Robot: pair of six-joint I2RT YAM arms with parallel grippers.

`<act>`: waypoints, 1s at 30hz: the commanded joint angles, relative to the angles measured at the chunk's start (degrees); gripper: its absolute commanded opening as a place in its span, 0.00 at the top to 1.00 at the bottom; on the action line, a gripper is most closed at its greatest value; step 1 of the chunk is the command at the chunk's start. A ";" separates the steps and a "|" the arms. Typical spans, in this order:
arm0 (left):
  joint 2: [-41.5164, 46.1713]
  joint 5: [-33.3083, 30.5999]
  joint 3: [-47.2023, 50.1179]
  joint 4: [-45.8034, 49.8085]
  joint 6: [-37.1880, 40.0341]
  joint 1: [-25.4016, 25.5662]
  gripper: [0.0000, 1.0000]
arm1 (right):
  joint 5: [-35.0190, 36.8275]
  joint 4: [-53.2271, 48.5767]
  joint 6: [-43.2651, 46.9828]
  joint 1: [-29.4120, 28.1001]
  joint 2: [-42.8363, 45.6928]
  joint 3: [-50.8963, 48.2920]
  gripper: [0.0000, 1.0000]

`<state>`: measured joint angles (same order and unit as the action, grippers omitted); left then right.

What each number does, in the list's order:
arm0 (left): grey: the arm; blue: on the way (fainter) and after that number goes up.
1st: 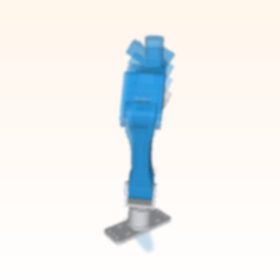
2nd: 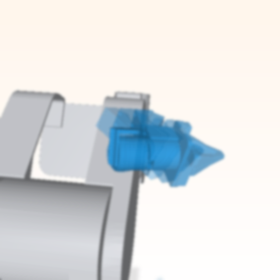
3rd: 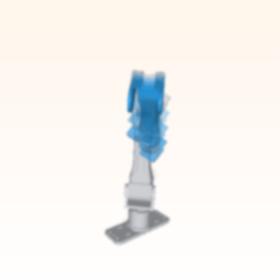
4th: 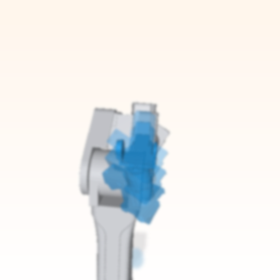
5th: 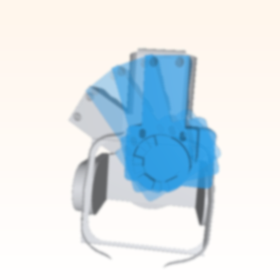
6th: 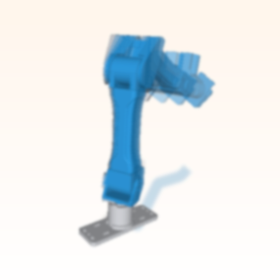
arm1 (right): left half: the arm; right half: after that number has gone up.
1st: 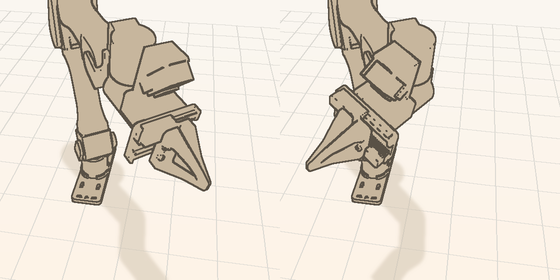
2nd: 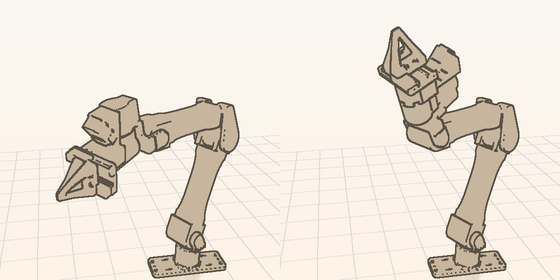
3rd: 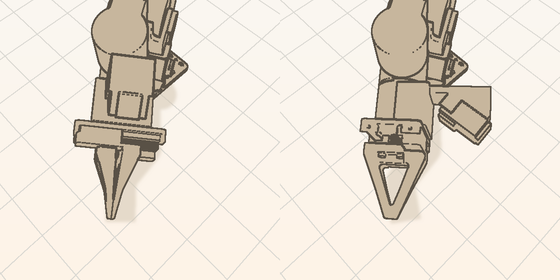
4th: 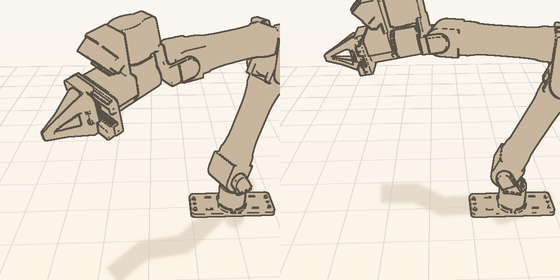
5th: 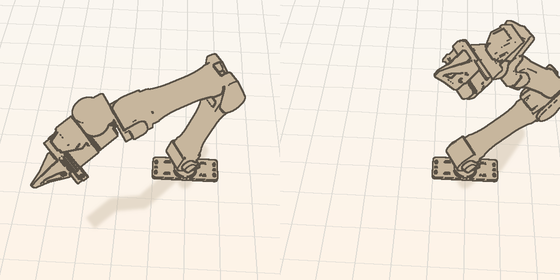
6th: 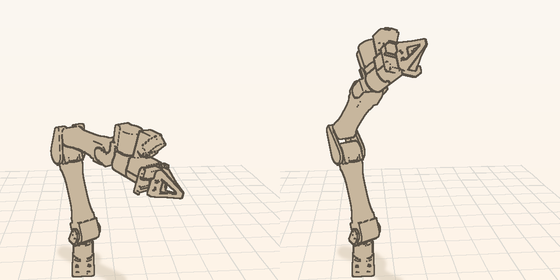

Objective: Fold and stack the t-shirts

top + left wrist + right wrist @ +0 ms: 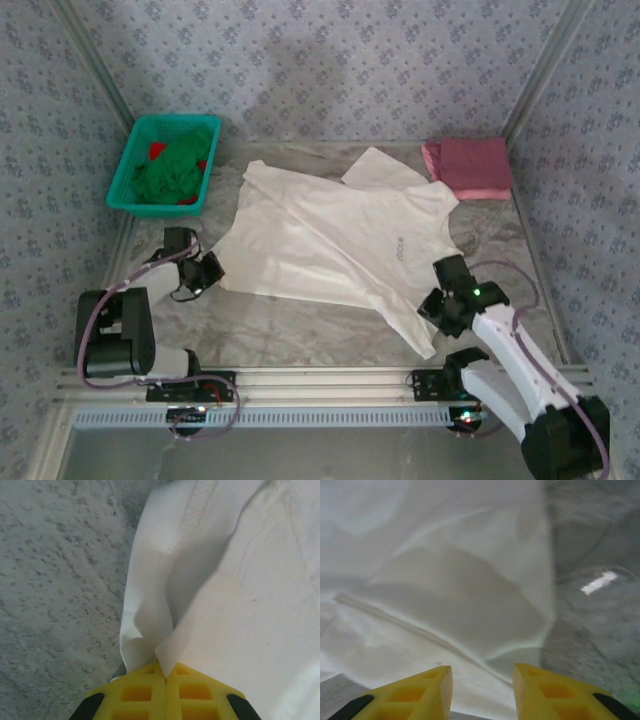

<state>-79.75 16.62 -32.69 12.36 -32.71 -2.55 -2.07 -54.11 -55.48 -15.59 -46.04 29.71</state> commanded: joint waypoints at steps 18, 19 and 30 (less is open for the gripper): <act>-5.59 3.40 0.52 -4.50 -0.93 -2.61 1.00 | -8.03 -6.23 -13.56 -9.30 5.92 -8.37 0.50; -5.73 3.67 0.61 -4.83 -1.04 -2.58 1.00 | -8.29 -5.62 -13.59 -9.59 5.79 -8.90 0.50; -5.86 4.78 0.61 -5.24 -0.91 -2.57 1.00 | 1.60 -3.45 -10.70 -15.83 -0.77 -2.72 0.46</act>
<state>-83.81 21.96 -32.84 5.17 -33.56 -4.84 -5.93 -53.63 -66.83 -30.46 -45.41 23.70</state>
